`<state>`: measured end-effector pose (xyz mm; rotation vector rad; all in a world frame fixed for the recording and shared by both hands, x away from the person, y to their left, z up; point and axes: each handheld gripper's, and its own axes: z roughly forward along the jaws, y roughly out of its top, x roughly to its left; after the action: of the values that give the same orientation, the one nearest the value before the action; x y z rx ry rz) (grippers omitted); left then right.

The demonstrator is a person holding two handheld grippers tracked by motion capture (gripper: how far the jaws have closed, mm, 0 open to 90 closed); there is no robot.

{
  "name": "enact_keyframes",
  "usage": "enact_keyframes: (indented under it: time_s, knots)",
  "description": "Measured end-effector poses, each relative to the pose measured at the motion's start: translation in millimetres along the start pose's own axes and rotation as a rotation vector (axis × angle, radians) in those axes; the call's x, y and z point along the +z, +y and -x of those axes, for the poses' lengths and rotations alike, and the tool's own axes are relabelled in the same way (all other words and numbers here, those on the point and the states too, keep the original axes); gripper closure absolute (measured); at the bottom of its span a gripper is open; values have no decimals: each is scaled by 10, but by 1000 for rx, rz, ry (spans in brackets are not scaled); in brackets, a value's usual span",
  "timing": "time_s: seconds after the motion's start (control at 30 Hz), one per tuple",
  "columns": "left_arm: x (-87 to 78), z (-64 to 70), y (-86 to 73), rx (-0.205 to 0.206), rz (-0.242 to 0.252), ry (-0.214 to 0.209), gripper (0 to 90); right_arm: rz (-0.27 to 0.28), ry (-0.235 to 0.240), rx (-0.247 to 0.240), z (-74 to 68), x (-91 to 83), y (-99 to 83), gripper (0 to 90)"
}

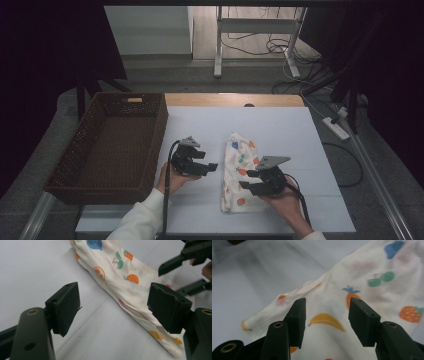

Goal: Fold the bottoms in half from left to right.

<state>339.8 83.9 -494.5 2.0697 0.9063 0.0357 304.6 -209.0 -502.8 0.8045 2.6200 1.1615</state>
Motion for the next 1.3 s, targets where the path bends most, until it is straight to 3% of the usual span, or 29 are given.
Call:
enact_keyframes:
  time_s: [0.53, 0.7, 0.9, 1.03, 1.17, 1.3]
  knots:
    - [-7, -6, -6, -4, 1, -1, 252, -82, 149, -151, -529, 208, -40, 418]
    - [-9, -9, -7, -5, 2, -1, 252, -123, 157, -194, -624, 293, -63, 392]
    - [-5, -10, -7, -6, 0, -1, 252, -158, 130, -244, -675, 381, -70, 387]
    - [-7, -9, -7, -6, 1, 0, 252, -159, 95, -272, -703, 399, -48, 495]
    - [-3, -9, -7, -4, -2, 0, 252, -155, 70, -270, -705, 388, -35, 757]
    - [-8, -9, -6, -3, -1, 1, 253, -158, 68, -275, -728, 367, -34, 813]
